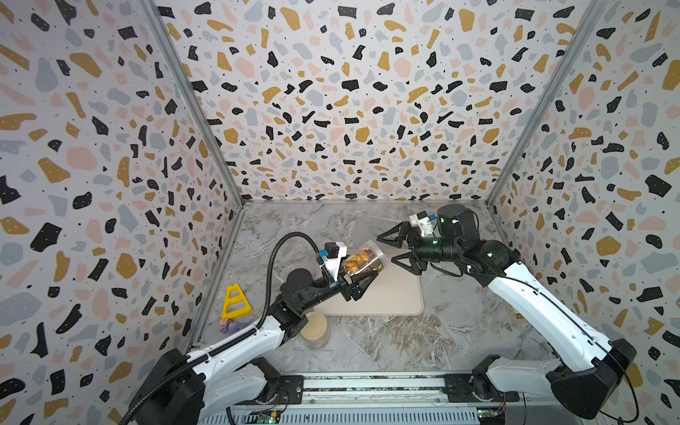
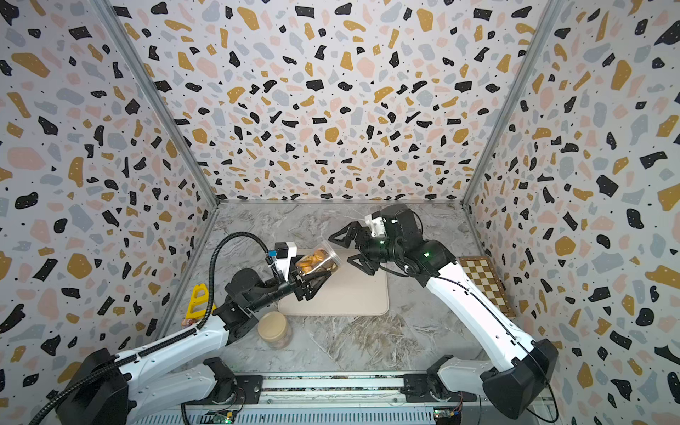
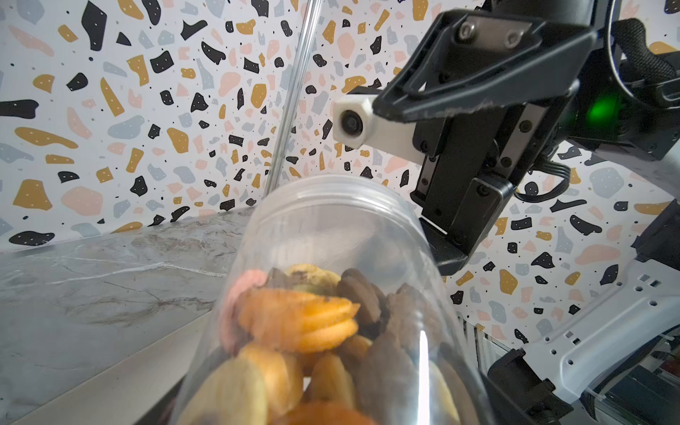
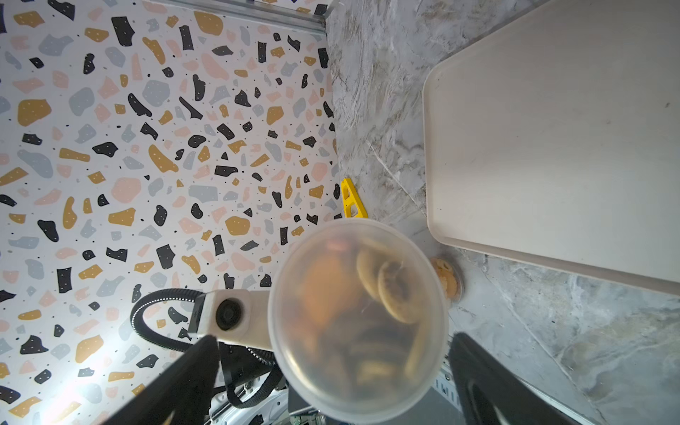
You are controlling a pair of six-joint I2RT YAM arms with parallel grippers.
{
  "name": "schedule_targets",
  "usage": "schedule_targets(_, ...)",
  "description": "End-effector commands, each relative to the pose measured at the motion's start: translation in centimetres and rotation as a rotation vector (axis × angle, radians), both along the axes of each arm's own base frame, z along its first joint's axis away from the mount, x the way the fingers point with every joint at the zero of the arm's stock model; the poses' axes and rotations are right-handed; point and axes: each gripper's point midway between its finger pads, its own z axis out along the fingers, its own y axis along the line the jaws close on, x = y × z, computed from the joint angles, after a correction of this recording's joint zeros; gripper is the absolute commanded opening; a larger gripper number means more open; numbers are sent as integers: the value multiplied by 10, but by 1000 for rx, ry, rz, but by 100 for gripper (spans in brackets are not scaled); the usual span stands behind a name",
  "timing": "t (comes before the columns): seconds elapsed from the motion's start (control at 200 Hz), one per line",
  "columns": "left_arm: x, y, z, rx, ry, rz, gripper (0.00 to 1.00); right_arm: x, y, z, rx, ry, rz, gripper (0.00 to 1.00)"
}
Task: Pour the cookies out of the jar
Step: Unscrew the lid from the jar.
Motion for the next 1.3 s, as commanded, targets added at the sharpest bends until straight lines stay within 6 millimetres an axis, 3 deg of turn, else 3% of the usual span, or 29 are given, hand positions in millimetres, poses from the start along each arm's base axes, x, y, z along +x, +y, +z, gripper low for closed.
schedule_targets(0.0,-10,3,61,-132,-165,-19,3,-1,-1,3,2,16,-26,99)
schedule_targets(0.395,-11,-1,60,-161,-141,-50,2,2,12,-6,-8,40,-42,100)
schedule_targets(0.721,-11,0,60,-168,-136,-50,2,7,17,-12,-17,35,-42,93)
schedule_targets(1.031,-5,3,60,-215,-92,-25,2,3,19,8,12,-51,-12,89)
schedule_targets(1.296,-14,12,86,-409,-39,-87,5,5,31,25,59,-290,88,89)
